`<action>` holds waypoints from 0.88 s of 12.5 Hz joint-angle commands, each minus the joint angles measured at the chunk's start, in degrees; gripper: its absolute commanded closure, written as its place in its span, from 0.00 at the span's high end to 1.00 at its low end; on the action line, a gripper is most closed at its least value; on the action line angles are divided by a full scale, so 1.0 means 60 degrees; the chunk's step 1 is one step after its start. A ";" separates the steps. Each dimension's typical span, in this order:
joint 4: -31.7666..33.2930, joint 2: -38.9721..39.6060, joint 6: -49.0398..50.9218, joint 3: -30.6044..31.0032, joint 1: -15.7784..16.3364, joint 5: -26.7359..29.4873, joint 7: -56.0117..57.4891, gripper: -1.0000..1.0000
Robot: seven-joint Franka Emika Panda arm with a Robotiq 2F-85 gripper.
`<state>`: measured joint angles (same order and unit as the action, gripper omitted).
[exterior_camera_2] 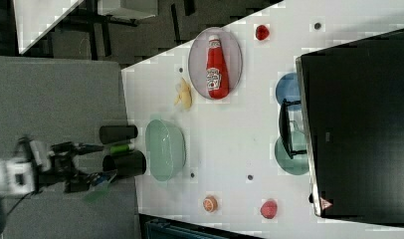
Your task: Drag strainer left to right.
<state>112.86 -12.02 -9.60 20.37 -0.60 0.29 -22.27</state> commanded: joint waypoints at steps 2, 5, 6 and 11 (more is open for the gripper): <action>0.0523 0.1345 -0.1198 0.1357 0.0352 0.0266 -0.4214 1.00; 0.0980 0.2825 -0.2933 0.1973 0.0369 0.0247 -0.6237 1.00; 0.1200 0.3268 -0.3523 0.2032 0.0377 0.0241 -0.6778 1.00; 0.2266 0.5216 -0.7442 0.1988 0.0410 0.0236 -0.7588 1.00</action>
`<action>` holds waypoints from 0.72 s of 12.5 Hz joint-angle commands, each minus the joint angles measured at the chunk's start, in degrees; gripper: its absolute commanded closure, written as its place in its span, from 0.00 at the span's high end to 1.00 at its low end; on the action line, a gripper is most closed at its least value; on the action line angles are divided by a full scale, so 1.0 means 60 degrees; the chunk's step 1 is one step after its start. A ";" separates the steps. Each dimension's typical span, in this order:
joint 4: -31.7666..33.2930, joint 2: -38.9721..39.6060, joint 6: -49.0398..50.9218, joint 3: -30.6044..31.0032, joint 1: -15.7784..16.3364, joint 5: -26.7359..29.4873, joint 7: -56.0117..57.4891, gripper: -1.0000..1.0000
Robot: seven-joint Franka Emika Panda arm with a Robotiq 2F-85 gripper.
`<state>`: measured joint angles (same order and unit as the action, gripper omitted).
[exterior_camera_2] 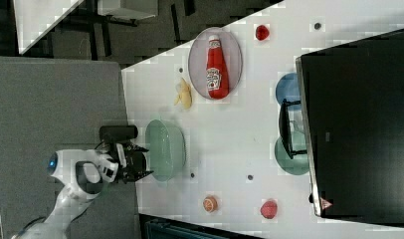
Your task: Drag strainer left to right.
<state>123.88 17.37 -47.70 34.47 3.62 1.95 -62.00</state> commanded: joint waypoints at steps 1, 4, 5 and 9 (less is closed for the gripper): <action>0.0568 0.0630 -0.1783 -0.0415 -0.0286 -0.0042 -0.0971 1.00; 0.0713 0.1474 -0.2782 -0.0776 -0.0116 -0.0043 -0.0977 1.00; 0.0685 0.1725 -0.3090 -0.0955 0.0021 -0.0043 -0.0973 1.00; 0.0627 0.2256 -0.3871 -0.1931 0.0815 -0.0082 -0.0960 1.00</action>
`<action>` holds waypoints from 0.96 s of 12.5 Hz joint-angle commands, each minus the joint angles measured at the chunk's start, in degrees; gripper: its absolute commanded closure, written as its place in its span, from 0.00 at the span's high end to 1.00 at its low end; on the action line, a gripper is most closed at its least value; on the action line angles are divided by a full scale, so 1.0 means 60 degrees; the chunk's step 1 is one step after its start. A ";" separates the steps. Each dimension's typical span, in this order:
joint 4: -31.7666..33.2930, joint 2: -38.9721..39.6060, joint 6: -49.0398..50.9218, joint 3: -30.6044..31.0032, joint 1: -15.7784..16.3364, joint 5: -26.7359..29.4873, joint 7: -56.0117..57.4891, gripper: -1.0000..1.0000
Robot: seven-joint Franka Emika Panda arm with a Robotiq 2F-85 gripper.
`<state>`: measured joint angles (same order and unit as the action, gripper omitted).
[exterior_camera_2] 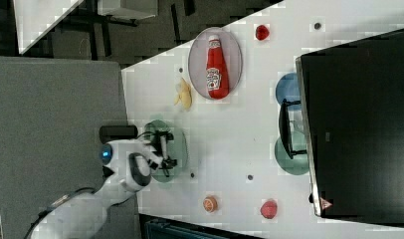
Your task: Drag strainer left to right.
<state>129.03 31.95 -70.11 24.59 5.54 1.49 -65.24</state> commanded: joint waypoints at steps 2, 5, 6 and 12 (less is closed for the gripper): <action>-0.0167 -0.0172 -0.0102 -0.0580 0.0733 -0.0011 -0.0425 1.00; -0.0158 -0.0188 -0.0105 -0.0971 0.0742 -0.0018 -0.0422 1.00; -0.0107 -0.0221 -0.0099 -0.1114 0.0736 -0.0020 -0.0404 1.00; 0.0006 -0.0424 -0.0083 -0.1992 0.0694 -0.0025 -0.0320 1.00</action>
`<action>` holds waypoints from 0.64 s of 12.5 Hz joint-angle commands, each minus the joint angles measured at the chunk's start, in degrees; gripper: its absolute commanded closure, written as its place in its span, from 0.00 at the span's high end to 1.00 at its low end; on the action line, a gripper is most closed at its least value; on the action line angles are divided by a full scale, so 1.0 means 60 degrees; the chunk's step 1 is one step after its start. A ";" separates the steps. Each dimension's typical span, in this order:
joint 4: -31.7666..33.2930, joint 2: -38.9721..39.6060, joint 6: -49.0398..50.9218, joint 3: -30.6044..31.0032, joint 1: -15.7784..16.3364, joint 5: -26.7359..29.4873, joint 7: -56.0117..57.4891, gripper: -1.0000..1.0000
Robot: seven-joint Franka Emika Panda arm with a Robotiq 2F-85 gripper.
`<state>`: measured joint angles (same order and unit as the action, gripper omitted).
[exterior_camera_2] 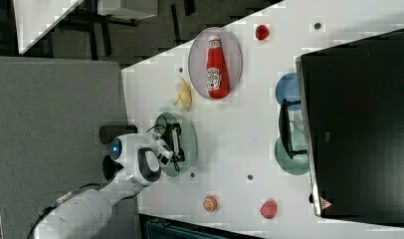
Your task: Drag strainer left to right.
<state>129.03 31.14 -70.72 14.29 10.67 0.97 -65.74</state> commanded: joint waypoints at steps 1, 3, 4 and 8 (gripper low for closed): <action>0.0063 -0.0344 0.0022 -0.0406 -0.0167 0.0063 -0.0169 1.00; 0.0189 -0.0441 0.0036 -0.0664 -0.0197 0.0063 0.0098 1.00; 0.0274 -0.0492 0.0058 -0.0784 -0.0238 0.0063 0.0344 1.00; 0.0753 -0.0813 0.0137 -0.1257 -0.0476 0.0063 0.0983 1.00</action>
<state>133.62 27.36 -70.67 7.08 8.48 1.50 -63.06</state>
